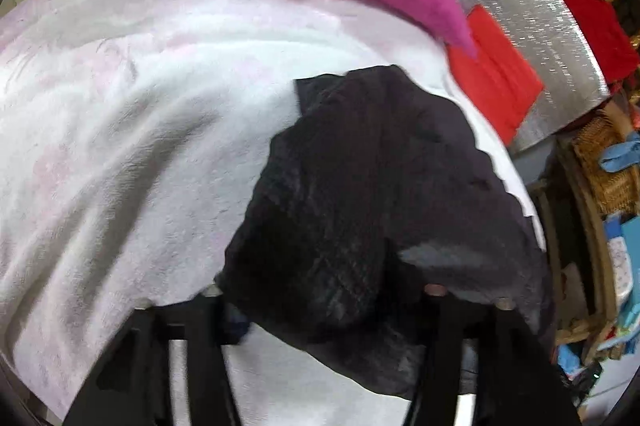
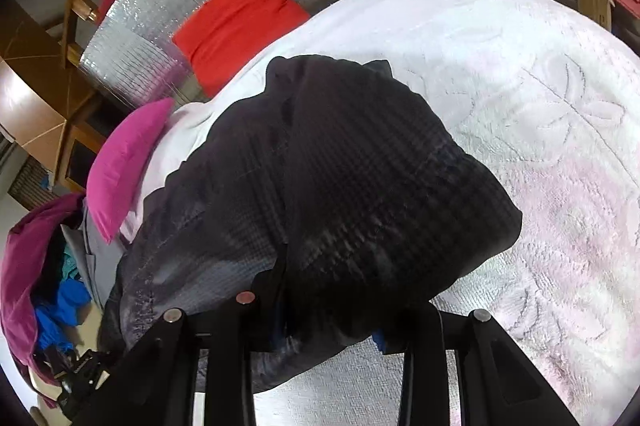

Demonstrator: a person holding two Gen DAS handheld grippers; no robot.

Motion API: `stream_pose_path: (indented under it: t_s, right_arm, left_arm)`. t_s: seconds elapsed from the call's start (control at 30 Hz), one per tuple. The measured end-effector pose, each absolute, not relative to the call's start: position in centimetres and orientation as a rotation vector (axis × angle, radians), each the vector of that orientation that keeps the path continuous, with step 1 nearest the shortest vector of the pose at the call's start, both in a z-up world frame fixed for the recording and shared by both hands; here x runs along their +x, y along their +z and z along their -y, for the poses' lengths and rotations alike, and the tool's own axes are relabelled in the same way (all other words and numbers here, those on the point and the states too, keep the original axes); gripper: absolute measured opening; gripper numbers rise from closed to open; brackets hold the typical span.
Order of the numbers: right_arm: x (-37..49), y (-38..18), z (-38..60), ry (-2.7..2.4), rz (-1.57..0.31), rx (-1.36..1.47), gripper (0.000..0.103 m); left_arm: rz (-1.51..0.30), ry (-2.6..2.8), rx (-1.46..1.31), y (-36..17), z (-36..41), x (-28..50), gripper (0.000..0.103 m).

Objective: Fold large clothes

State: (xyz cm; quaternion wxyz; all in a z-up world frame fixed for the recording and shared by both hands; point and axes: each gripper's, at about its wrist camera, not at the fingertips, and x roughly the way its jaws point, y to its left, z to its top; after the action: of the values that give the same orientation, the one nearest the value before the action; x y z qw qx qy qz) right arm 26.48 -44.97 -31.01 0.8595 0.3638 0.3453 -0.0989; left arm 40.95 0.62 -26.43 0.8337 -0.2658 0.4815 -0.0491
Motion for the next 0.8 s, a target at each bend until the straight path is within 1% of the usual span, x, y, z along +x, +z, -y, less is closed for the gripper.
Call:
stream_pose_path:
  t_s: [0.07, 0.13, 0.2, 0.27, 0.33, 0.43, 0.53, 0.57, 0.63, 0.7, 0.8]
  right_arm:
    - [26.3, -31.0, 45.3, -0.189, -0.735, 0.785, 0.039]
    - [25.8, -31.1, 46.2, -0.183, -0.764, 0.822, 0.054]
    - [24.9, -31.0, 47.2, -0.175, -0.775, 0.847, 0.058]
    - [23.5, -30.7, 48.3, -0.162, -0.772, 0.868, 0.059]
    - [22.2, -30.3, 49.2, -0.175, -0.771, 0.870, 0.062]
    - [19.9, -29.6, 51.0, -0.255, -0.711, 0.874, 0.062]
    - [18.8, -28.7, 52.1, -0.265, -0.623, 0.885, 0.061]
    - [18.9, -28.3, 51.9, -0.264, -0.600, 0.868, 0.059]
    - [19.7, -27.3, 50.7, -0.266, -0.562, 0.791, 0.040]
    - [20.7, -26.7, 49.5, -0.235, -0.531, 0.747, 0.039]
    - [22.5, -26.5, 48.0, -0.211, -0.538, 0.701, 0.039]
  left_arm:
    - [-1.034, -0.100, -0.573, -26.4, -0.8, 40.9, 0.072]
    - [-1.051, -0.106, -0.603, -26.4, -1.7, 40.7, 0.073]
    - [-1.057, -0.123, -0.625, -26.2, -2.6, 40.4, 0.073]
    - [-1.063, -0.153, -0.661, -26.1, -3.9, 40.0, 0.073]
    - [-1.067, -0.194, -0.696, -26.3, -5.2, 39.3, 0.073]
    - [-1.085, -0.215, -0.756, -26.7, -7.0, 38.8, 0.073]
    - [-1.036, -0.136, -0.774, -25.8, -9.2, 38.0, 0.073]
    - [-1.006, -0.115, -0.780, -25.3, -9.7, 37.7, 0.073]
    - [-0.940, -0.075, -0.735, -24.1, -9.7, 37.5, 0.073]
    - [-0.916, -0.076, -0.631, -23.2, -8.1, 37.7, 0.073]
    - [-0.922, -0.131, -0.506, -22.9, -5.1, 38.6, 0.073]
